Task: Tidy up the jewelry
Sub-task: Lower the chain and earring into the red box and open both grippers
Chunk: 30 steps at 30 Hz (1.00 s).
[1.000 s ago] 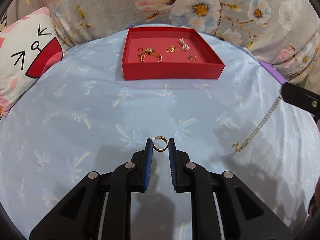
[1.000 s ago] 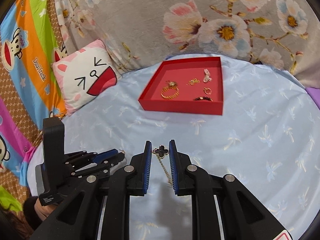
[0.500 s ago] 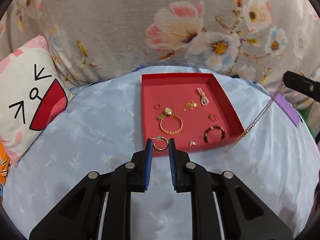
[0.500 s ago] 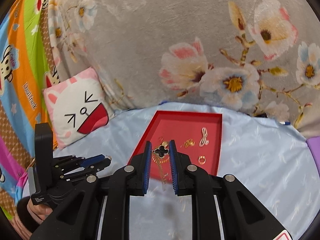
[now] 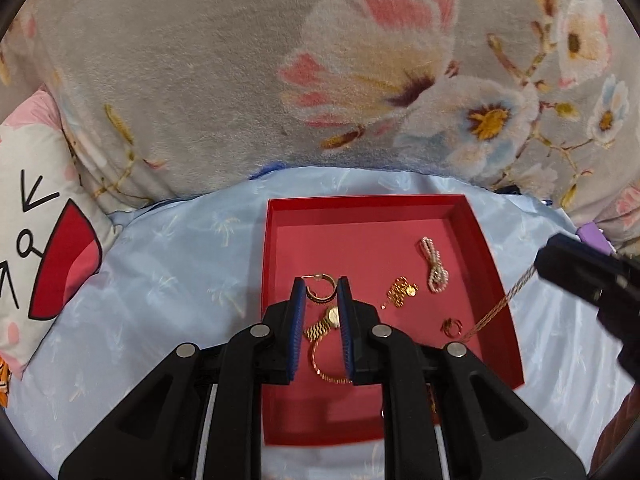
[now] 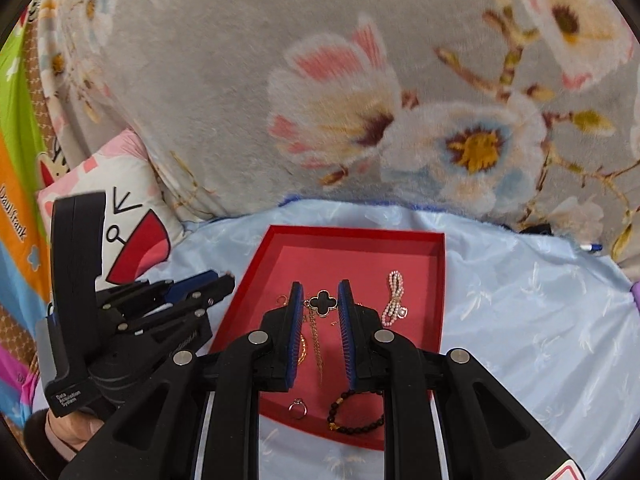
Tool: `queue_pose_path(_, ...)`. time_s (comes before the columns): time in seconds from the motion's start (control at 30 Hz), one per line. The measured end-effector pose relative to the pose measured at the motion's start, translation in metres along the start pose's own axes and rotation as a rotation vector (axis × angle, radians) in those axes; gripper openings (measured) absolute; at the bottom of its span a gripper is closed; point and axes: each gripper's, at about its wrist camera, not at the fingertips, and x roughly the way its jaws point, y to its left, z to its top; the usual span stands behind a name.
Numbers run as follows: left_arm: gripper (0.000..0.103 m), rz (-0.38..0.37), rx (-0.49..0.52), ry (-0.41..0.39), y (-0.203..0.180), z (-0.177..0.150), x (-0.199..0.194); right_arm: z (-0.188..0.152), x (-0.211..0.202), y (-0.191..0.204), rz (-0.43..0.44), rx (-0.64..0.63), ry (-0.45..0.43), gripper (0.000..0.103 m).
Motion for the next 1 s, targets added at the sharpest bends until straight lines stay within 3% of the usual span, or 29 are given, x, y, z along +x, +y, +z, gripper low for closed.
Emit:
queue_pose_path(0.53,0.015,0.074,0.006,0.089,-0.005,0.016,0.086,-0.015,0.077,-0.01,-0.046,0.029,0.107,0.016)
queue_pose_path(1.0,0.016,0.096,-0.02,0.113,0.002,0.013,0.108,-0.019,0.096,-0.017,-0.059,0.044,0.147,0.016)
